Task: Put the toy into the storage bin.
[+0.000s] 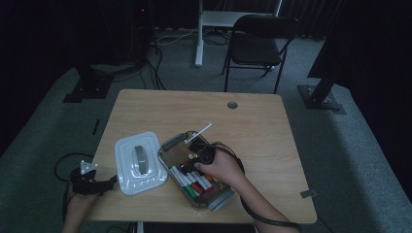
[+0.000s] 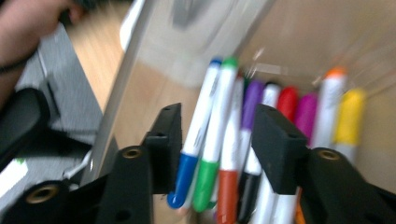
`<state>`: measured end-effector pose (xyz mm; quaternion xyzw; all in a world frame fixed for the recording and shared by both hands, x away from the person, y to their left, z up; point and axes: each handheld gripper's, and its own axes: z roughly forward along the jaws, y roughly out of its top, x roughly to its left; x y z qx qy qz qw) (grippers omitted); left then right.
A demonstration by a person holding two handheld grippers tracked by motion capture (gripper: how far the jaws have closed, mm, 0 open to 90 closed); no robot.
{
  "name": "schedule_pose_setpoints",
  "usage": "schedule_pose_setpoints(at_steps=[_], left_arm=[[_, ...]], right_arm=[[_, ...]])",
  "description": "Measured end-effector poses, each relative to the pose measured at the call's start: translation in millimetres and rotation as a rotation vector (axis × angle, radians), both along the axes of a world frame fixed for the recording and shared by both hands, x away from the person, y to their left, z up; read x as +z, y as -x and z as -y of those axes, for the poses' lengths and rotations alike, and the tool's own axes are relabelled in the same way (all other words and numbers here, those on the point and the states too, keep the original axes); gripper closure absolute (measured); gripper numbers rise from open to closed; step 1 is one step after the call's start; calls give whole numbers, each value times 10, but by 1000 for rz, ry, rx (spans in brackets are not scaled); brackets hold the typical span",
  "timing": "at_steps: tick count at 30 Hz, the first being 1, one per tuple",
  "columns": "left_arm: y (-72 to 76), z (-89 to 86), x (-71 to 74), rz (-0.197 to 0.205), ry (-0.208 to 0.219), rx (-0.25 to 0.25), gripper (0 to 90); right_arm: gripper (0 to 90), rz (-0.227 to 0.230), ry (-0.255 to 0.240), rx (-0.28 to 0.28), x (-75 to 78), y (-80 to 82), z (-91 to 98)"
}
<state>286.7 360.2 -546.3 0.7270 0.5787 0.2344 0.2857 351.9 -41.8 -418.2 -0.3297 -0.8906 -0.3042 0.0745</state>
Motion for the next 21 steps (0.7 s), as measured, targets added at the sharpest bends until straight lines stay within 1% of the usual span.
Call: schedule_pose_setpoints(at_steps=[1, 2, 3, 4, 5, 6, 8, 10, 11, 13, 15, 16, 18, 21], left_arm=[[0, 0, 0, 0, 0, 0, 7], [0, 0, 0, 0, 0, 0, 7], [0, 0, 0, 0, 0, 0, 7], [0, 0, 0, 0, 0, 0, 7], [0, 0, 0, 0, 0, 0, 7], [0, 0, 0, 0, 0, 0, 7], [0, 0, 0, 0, 0, 0, 7], [0, 0, 0, 0, 0, 0, 7], [0, 0, 0, 0, 0, 0, 7], [0, 0, 0, 0, 0, 0, 7], [0, 0, 0, 0, -1, 0, 7], [0, 0, 0, 0, 0, 0, 7], [0, 0, 0, 0, 0, 0, 7], [0, 1, -1, 0, 1, 1, 7]], right_arm=[[504, 3, -7, -6, 30, -3, 35], [481, 19, -23, -11, 64, -7, 82], [461, 45, -34, -24, 98, -8, 129], [452, 78, -40, -37, 133, -12, 189], [443, 101, -42, -43, 156, -18, 238], [436, 118, -48, -49, 170, -22, 276], [414, 136, -66, -71, 195, -39, 378], [411, 174, -90, -96, 216, -56, 498], [409, 185, -96, -106, 222, -63, 536], [356, 233, -120, -130, 237, -79, 649], [337, 254, -131, -156, 236, -96, 749], [329, 263, -127, -162, 233, -100, 785], [324, 290, -128, -191, 217, -106, 880], [318, 298, -120, -224, 177, -119, 1029]])
